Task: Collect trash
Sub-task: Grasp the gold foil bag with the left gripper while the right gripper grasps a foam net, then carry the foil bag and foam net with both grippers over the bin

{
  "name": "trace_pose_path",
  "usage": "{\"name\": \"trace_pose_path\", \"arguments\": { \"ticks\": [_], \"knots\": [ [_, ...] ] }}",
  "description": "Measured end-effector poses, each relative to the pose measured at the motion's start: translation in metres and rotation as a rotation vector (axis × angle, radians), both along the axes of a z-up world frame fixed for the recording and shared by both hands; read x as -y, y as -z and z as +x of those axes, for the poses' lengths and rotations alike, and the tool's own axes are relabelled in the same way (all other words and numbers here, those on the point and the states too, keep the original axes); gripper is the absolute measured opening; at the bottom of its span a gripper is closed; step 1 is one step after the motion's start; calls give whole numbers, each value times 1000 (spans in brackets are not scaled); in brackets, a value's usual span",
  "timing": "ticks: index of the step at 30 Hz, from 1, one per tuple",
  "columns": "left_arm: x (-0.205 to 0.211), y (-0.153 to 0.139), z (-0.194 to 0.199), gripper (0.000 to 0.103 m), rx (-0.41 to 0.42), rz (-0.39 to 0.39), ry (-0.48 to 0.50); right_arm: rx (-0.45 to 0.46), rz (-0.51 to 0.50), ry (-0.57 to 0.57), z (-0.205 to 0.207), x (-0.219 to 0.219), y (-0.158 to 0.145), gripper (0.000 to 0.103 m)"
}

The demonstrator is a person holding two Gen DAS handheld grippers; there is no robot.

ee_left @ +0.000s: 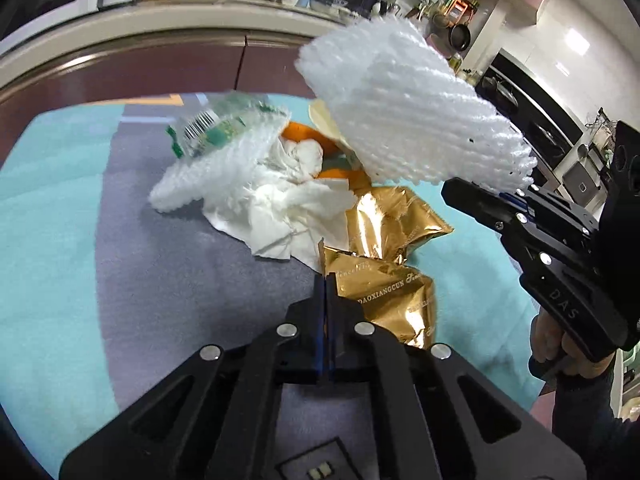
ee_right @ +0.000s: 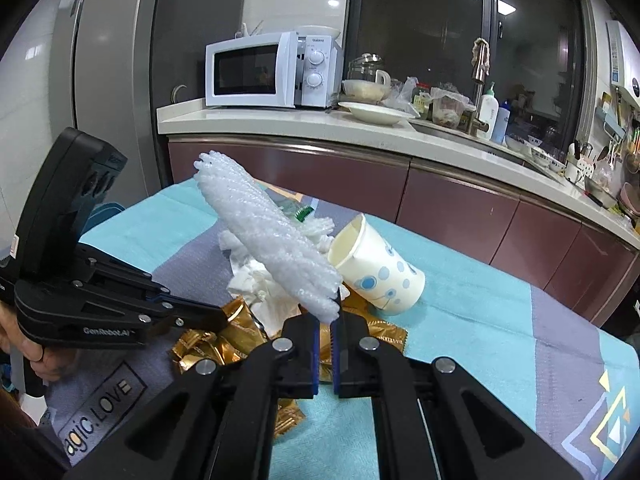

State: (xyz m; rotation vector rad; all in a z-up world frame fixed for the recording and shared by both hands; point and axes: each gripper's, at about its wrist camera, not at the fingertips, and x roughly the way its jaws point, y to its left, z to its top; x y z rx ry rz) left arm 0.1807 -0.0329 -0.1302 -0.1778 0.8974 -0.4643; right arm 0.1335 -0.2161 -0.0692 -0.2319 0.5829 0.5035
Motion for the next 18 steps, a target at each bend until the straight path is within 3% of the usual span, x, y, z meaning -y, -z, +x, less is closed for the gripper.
{"name": "trace_pose_path", "arguments": {
  "ticks": [8,18],
  "knots": [
    [-39,-39,-28,1,95,-6,-68,47,27,-33,-17,-11,-22,3],
    [-112,-82,-67,1,208,6,-232,113,44,-88,-38,-39,-48,3]
  ]
}}
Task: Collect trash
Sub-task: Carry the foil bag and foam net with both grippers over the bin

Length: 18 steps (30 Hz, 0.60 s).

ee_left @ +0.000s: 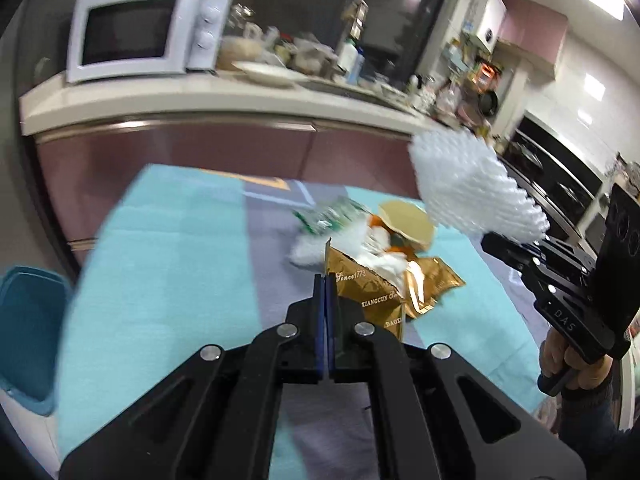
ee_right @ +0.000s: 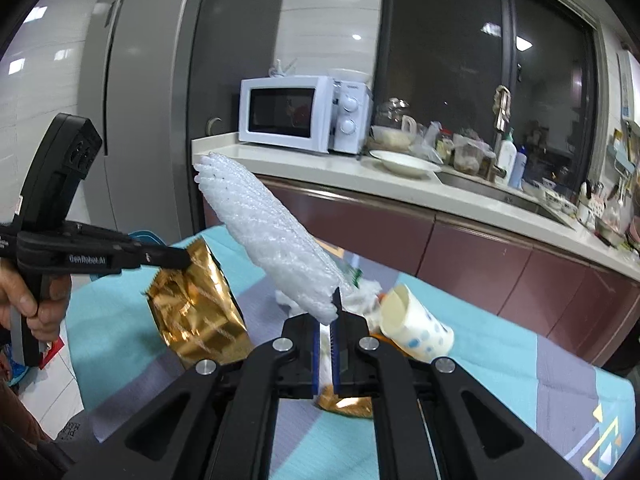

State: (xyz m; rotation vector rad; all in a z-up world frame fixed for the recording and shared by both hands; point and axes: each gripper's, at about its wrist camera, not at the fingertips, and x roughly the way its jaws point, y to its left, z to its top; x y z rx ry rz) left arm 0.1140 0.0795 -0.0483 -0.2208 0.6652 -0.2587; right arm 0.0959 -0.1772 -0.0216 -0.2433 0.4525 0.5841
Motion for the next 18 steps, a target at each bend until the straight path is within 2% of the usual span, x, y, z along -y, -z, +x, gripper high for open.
{"name": "trace_pose_path", "arguments": {
  "ticks": [8,18],
  "knots": [
    [-85,-31,-38,1,58,23,-174,0,1,-122,8,-68,-5,3],
    [-226,-31,-89,1,47,79,-450,-38,-34,-338,20,-206,2,3]
  ]
}}
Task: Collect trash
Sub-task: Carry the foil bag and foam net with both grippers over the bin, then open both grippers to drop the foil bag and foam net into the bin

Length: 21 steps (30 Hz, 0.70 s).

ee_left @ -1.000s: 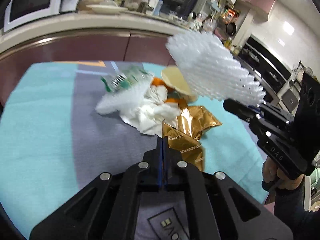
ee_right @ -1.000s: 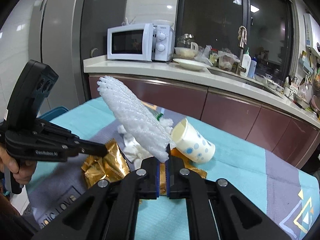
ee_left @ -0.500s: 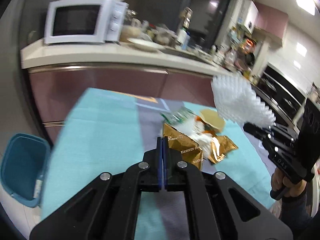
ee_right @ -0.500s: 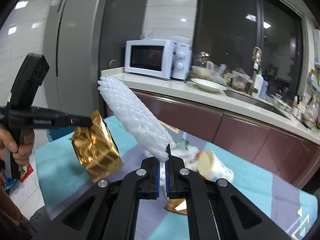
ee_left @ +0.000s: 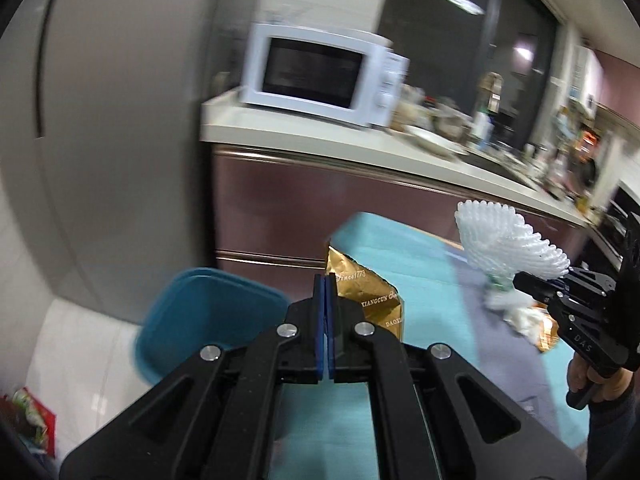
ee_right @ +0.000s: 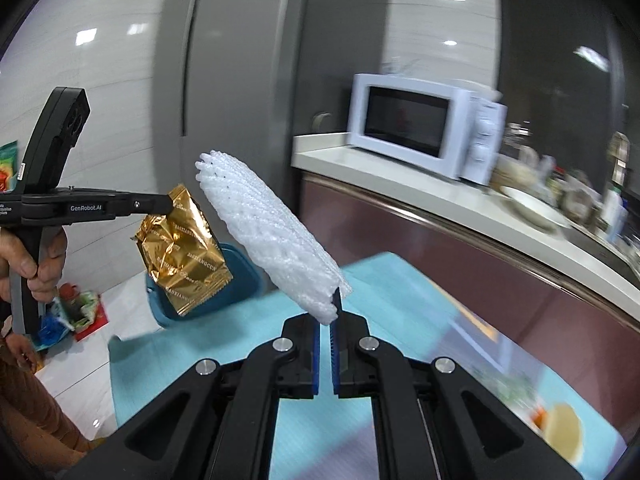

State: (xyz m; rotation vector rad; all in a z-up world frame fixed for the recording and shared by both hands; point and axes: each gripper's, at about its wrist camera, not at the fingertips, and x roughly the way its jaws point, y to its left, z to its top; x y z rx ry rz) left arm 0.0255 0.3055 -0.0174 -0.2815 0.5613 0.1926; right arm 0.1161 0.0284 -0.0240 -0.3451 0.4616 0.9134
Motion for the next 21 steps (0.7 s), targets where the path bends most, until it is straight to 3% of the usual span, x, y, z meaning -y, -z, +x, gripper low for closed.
{"name": "trace_pose_path", "arguments": {
  "ticks": [9,21],
  "knots": [
    [-85,19,-20,1,-54,43,-143,-63,-114,-163,5,-129,23,3],
    [-114,81,11,1,-185,38,-202,-233,-313,-202,32,-230,74,3]
  ]
}}
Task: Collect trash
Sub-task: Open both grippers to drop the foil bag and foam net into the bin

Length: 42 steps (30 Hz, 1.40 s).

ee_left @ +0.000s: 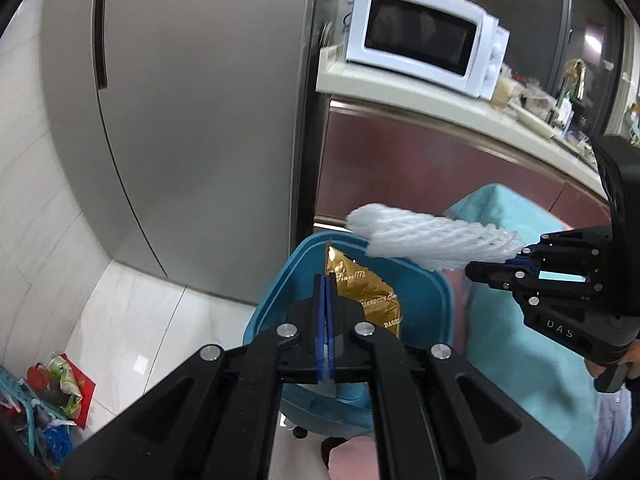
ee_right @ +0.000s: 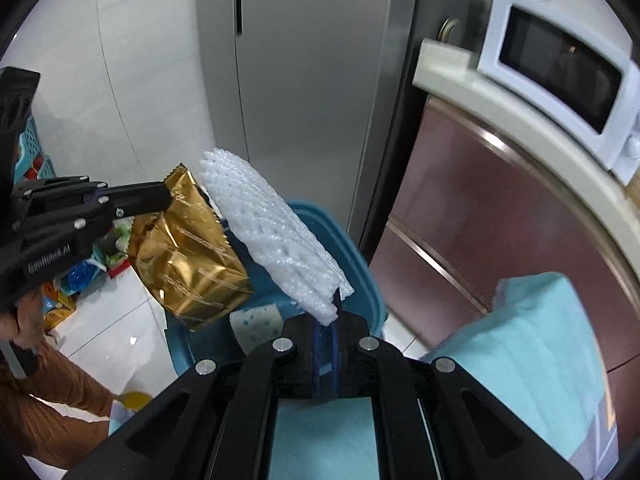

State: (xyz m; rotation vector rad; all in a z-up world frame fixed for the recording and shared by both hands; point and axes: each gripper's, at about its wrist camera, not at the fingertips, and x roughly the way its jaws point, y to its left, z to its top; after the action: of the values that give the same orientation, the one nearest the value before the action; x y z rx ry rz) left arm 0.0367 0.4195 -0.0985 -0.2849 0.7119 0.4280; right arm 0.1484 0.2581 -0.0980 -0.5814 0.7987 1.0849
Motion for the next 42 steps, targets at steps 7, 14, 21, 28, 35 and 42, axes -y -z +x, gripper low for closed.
{"name": "trace_pose_path", "arguments": {
  "ticks": [7,14,21,28,35,42],
  "knots": [
    [-5,27,18,1,-48,-4,-13,-61,-83,18,8,-27,23,4],
    [-5,43,24,12,-69,-13,-33,-88,-134,34,10,-33,37,21],
    [-3,40,27,42,-62,2,-62,-79,-127,65,17,-30,38,40],
    [8,25,23,76,-40,35,-64,-83,-52,110,25,-6,22,63],
    [30,6,20,97,-14,75,-53,-75,61,161,26,34,-2,86],
    [63,-10,18,98,-3,101,-19,-31,149,207,18,77,-28,96]
  ]
}}
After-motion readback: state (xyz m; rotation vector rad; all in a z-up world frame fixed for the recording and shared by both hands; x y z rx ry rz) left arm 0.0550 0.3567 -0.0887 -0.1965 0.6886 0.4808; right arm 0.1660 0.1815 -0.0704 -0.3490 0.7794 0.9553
